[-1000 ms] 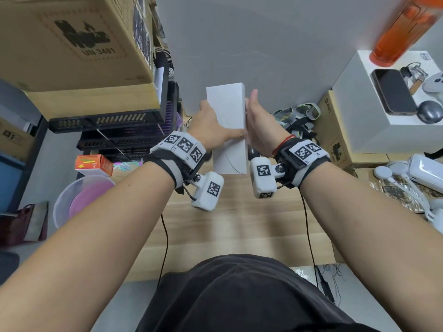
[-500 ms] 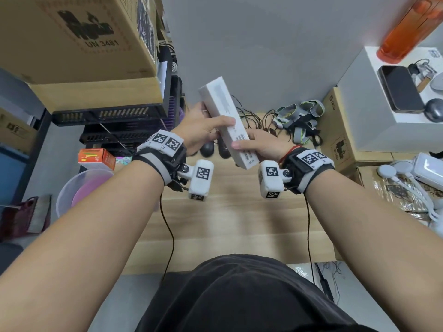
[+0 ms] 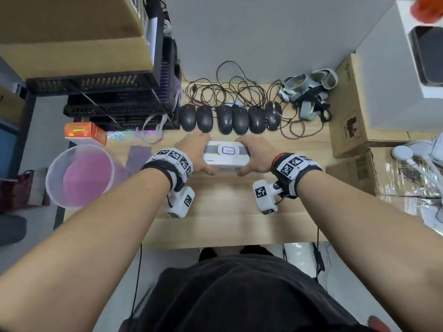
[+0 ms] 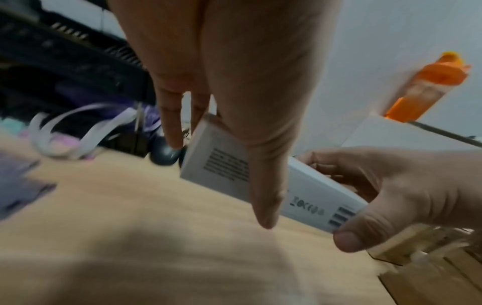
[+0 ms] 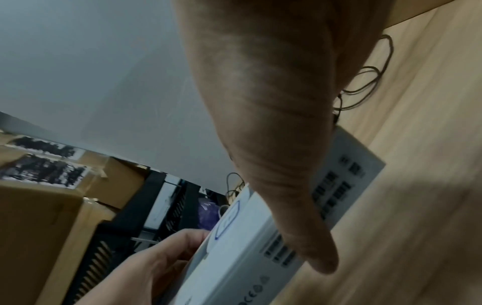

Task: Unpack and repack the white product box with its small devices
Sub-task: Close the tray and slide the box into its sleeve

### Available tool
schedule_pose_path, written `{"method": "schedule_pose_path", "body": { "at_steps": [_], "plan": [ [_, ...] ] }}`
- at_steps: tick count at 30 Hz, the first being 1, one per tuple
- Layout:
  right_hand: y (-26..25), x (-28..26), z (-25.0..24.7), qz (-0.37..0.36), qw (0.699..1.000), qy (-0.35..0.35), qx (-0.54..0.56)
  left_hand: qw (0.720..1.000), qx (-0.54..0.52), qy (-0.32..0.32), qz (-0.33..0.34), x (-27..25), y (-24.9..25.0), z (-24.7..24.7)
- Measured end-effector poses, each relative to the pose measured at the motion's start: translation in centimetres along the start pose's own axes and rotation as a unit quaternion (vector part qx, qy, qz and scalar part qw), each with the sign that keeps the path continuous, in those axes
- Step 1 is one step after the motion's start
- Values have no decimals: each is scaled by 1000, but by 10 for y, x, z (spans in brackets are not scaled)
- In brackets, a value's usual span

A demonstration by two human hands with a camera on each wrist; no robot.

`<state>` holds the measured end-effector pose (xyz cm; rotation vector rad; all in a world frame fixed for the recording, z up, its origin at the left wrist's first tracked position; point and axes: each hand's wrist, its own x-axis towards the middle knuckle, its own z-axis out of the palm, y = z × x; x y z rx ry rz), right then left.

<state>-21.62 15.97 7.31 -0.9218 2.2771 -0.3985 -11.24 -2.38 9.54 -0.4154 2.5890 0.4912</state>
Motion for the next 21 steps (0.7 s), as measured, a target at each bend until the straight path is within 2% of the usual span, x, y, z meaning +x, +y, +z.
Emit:
{"method": "schedule_pose_path", "body": {
  "at_steps": [3, 11, 17, 21],
  "plan": [
    [17, 7, 20, 29, 999, -22, -36, 1000, -28, 7, -11, 6, -8, 30],
    [62, 33, 58, 79, 996, -41, -12, 997, -76, -15, -8, 43, -21, 102],
    [72, 48, 75, 101, 995, -24, -9, 997, -68, -32, -19, 66, -27, 119],
    [74, 52, 76, 112, 993, -42, -23, 997, -65, -39, -25, 71, -28, 116]
  ]
}}
